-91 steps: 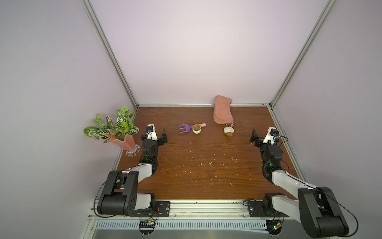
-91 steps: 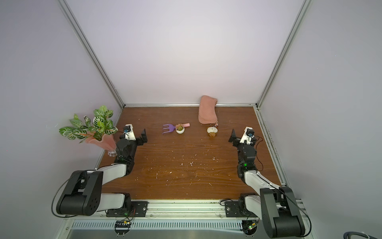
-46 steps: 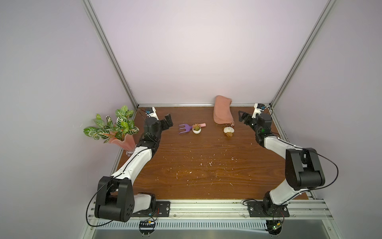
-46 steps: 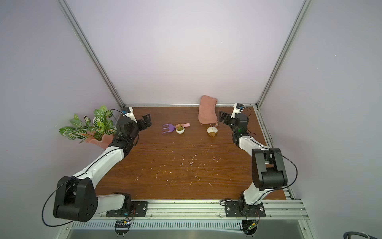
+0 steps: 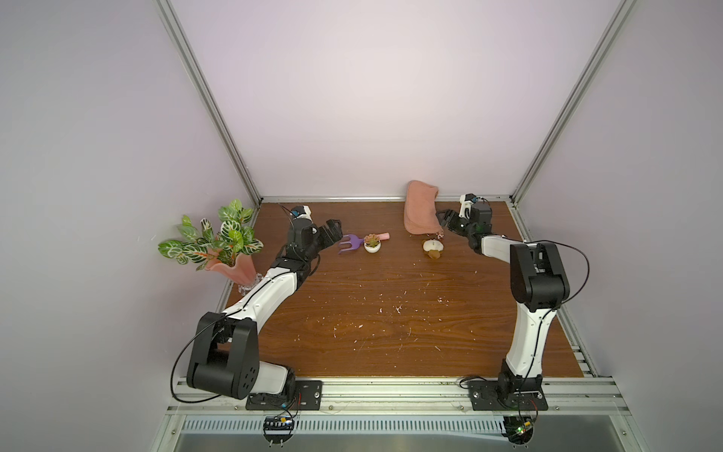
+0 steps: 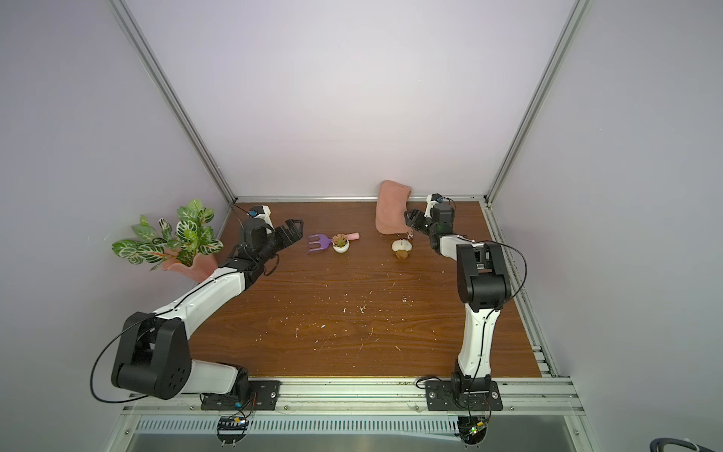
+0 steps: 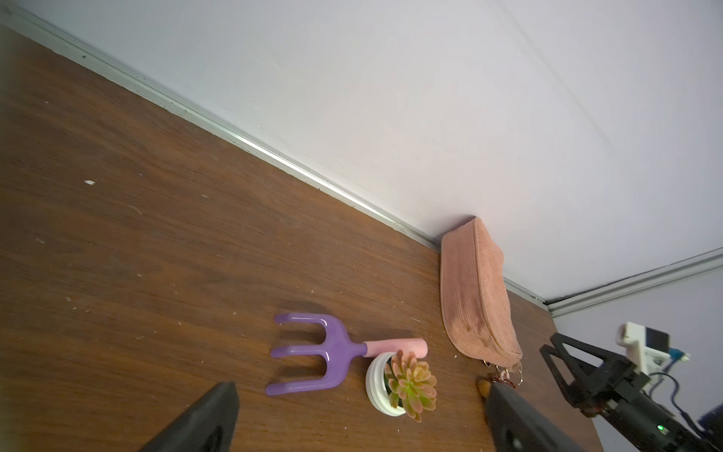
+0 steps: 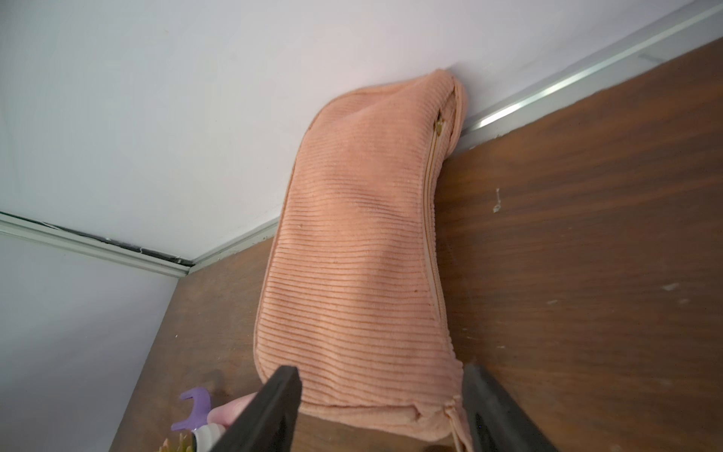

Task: Remove the decoration from the bag
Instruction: Pick up the bag from the center of the board.

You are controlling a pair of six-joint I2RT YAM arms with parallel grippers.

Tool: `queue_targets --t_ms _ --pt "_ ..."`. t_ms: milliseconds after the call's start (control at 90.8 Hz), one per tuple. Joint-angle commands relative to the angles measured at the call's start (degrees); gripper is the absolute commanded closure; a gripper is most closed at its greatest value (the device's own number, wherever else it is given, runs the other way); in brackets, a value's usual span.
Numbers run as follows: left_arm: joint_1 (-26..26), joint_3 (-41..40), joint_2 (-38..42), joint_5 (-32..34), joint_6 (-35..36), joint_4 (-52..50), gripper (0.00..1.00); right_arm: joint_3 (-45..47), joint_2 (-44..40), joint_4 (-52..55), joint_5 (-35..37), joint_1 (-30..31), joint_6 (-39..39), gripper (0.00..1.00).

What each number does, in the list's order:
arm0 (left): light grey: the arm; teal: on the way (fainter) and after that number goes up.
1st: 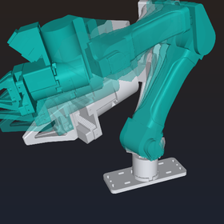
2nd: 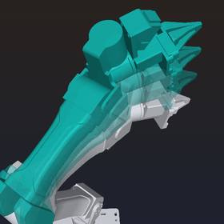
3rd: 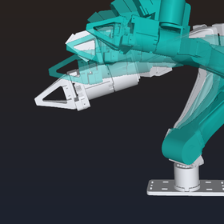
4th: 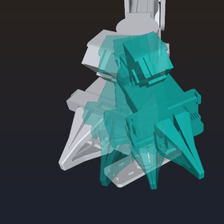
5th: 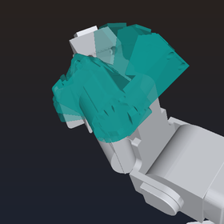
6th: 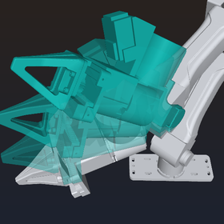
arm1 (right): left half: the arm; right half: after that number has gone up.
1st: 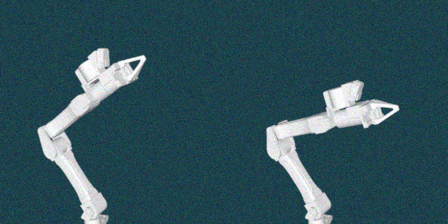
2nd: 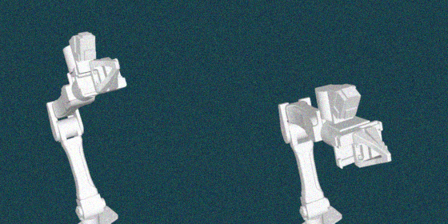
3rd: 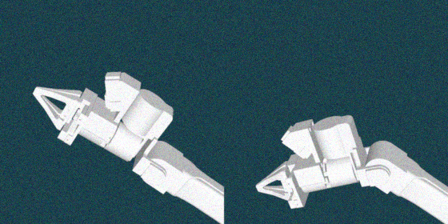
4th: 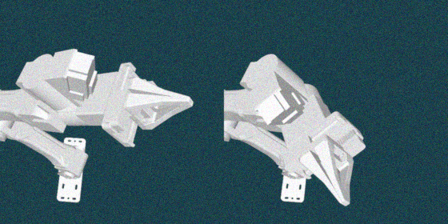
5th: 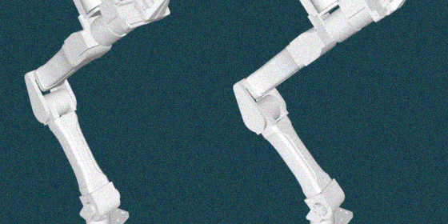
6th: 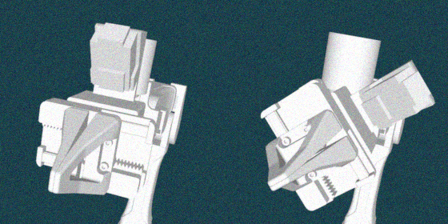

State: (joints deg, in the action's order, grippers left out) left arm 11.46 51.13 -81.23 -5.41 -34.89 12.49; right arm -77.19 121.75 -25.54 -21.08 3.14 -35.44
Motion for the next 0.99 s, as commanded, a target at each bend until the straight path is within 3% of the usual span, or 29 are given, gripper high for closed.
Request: queue_targets --t_ms 0,264,627,716,980 --pt "1.74 1.7 -1.23 -1.75 -1.13 0.17 0.01 -5.01 2.41 -0.27 -4.29 0.09 -2.41 0.34" --pt "3.72 2.29 -2.21 -2.32 -1.24 0.01 0.01 -12.13 8.86 1.15 -6.28 0.46 -3.52 0.35" --pt "4.45 2.57 -1.15 -2.24 -1.62 -0.61 0.01 -13.18 12.42 -2.24 -9.35 1.51 -7.14 0.41" --pt "4.69 2.54 -0.74 -2.19 -1.56 -0.94 0.01 -12.16 12.23 -3.89 -10.37 1.52 -8.37 0.51" --pt "4.98 2.13 0.27 -1.89 -1.21 -2.12 0.01 -9.2 10.05 -7.5 -13.27 1.21 -10.12 1.0"
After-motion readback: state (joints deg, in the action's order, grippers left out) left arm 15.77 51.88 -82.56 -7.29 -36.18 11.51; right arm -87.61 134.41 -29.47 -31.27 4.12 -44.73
